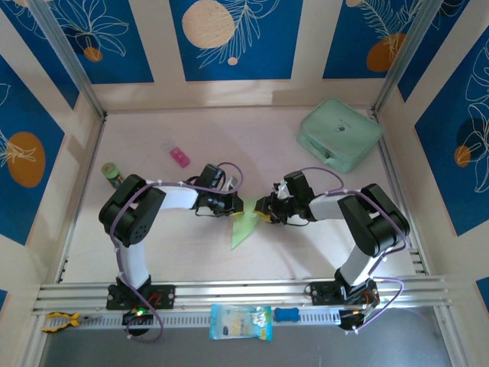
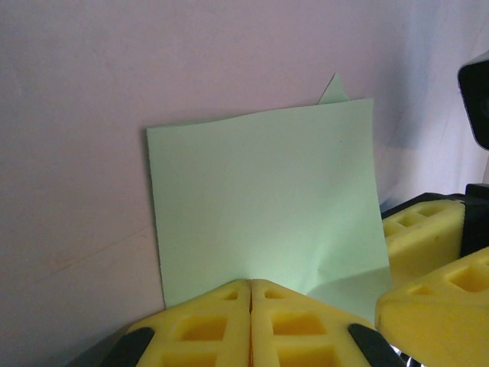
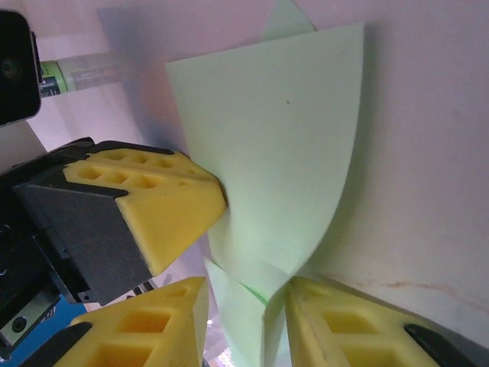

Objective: Fold a paper plane with a square sheet of paper (pick it up from the middle)
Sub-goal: Fold the wing for the fifth time at the center of the table.

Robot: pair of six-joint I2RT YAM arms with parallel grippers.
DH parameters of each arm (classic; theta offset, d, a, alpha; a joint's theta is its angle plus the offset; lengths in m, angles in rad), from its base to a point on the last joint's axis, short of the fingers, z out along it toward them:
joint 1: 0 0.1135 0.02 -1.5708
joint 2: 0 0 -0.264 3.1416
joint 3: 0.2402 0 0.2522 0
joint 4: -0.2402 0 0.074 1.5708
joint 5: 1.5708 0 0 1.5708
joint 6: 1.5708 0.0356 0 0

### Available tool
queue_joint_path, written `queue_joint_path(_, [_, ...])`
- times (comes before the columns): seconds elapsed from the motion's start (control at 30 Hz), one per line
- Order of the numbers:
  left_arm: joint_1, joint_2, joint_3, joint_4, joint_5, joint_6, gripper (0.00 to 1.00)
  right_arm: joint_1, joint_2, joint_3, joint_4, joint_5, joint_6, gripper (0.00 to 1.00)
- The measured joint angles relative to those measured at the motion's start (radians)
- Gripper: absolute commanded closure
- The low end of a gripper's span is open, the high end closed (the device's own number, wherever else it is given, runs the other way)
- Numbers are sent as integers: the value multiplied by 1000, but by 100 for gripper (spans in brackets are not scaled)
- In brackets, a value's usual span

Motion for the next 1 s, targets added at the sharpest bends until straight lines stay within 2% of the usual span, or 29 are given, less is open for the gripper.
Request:
queue_joint_path(0.5, [0,-6,-6,-1,0,0,92,-16,23,51,-88,2,-74,67])
queue_joint_path(0.67, [0,-6,-6,-1,1,0,92,-17,19,51,-99,5,-91,71])
queue_joint_path(1.0, [0,-9,-11,-1,4,-4,92,-33,58,103,-102,-51,-151,73])
